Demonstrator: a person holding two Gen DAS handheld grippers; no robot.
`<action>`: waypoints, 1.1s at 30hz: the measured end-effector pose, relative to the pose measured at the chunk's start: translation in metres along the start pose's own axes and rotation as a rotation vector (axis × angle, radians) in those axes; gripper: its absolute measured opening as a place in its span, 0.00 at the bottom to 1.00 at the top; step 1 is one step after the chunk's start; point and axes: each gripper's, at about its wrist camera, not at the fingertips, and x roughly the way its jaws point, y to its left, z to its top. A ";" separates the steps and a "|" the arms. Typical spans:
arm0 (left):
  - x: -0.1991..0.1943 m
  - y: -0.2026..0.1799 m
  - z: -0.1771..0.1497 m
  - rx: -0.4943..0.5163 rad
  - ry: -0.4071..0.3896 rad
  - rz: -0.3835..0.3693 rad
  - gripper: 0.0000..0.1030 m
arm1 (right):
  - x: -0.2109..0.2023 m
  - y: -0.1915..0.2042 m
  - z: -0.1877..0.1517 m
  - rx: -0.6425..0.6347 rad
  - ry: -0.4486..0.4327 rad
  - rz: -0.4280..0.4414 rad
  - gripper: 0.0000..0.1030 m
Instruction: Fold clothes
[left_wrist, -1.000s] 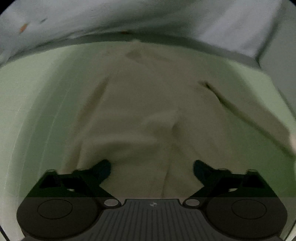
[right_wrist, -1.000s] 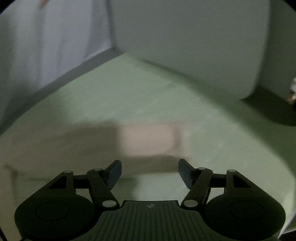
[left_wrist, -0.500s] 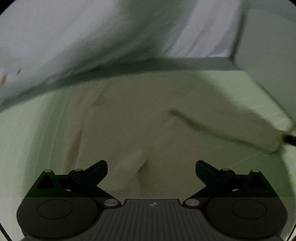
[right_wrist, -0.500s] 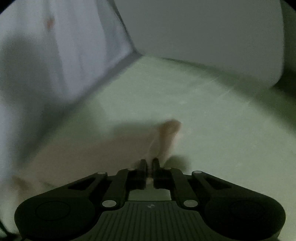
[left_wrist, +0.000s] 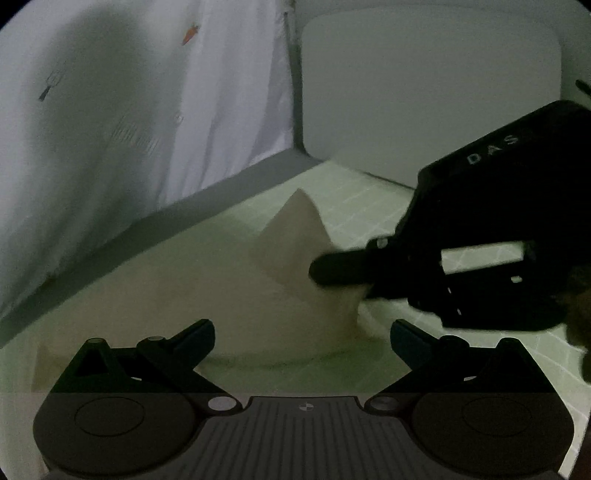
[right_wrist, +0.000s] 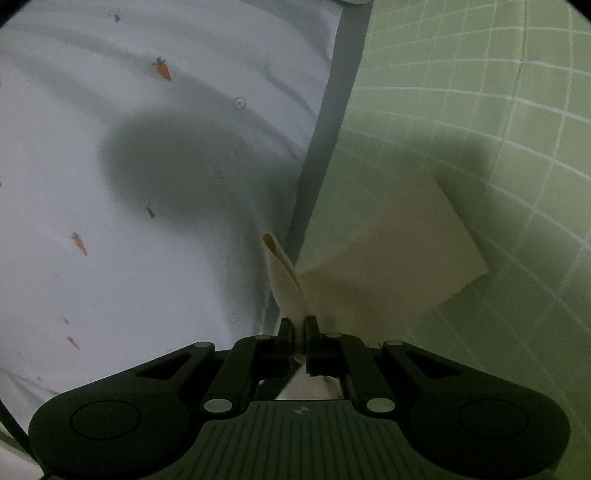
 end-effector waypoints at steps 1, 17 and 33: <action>0.003 0.000 0.000 -0.008 -0.005 -0.001 0.86 | -0.001 0.000 0.001 0.002 -0.002 -0.002 0.08; 0.007 0.079 0.026 -0.065 -0.110 0.373 0.05 | -0.034 0.016 -0.013 -0.259 -0.016 -0.151 0.58; -0.042 0.223 -0.009 -0.296 -0.091 0.388 0.08 | 0.026 0.017 -0.161 -0.826 0.187 -0.730 0.25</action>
